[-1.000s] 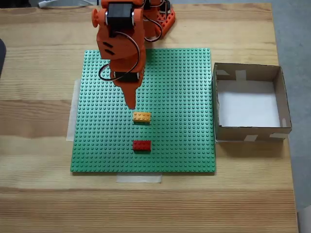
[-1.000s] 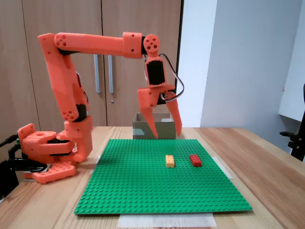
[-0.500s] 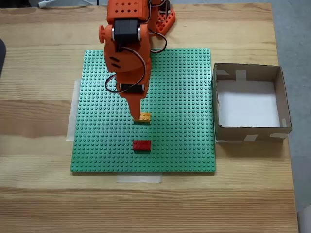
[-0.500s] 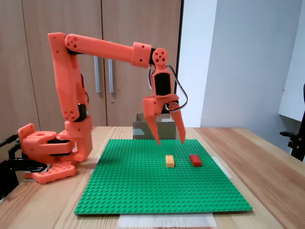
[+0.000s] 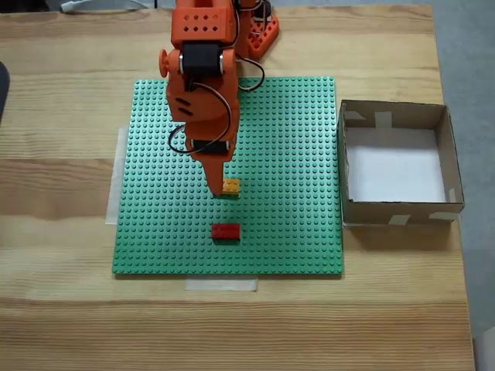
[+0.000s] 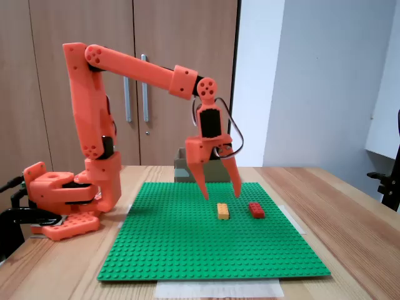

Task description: Pick the yellow lego block and put it in the box.

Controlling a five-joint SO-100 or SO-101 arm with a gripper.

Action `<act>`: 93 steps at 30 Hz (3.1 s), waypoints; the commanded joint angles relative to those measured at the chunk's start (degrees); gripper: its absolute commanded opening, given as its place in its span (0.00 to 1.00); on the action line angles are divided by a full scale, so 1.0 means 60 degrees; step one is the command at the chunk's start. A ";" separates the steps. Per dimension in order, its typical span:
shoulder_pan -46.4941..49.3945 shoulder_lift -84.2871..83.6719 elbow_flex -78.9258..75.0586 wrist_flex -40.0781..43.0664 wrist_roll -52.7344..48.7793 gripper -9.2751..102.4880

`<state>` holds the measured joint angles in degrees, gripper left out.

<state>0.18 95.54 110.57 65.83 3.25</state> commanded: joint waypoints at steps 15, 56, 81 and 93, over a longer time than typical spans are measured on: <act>-0.0132 0.0044 0.0513 -0.1011 0.0146 0.33; -0.0088 -0.0381 0.1465 -0.2915 -0.0293 0.27; -0.0044 -0.0454 0.1450 -0.3237 -0.0337 0.19; 0.0015 -0.0454 0.1450 -0.3237 -0.0366 0.16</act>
<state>-0.35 92.81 119.62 46.93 1.41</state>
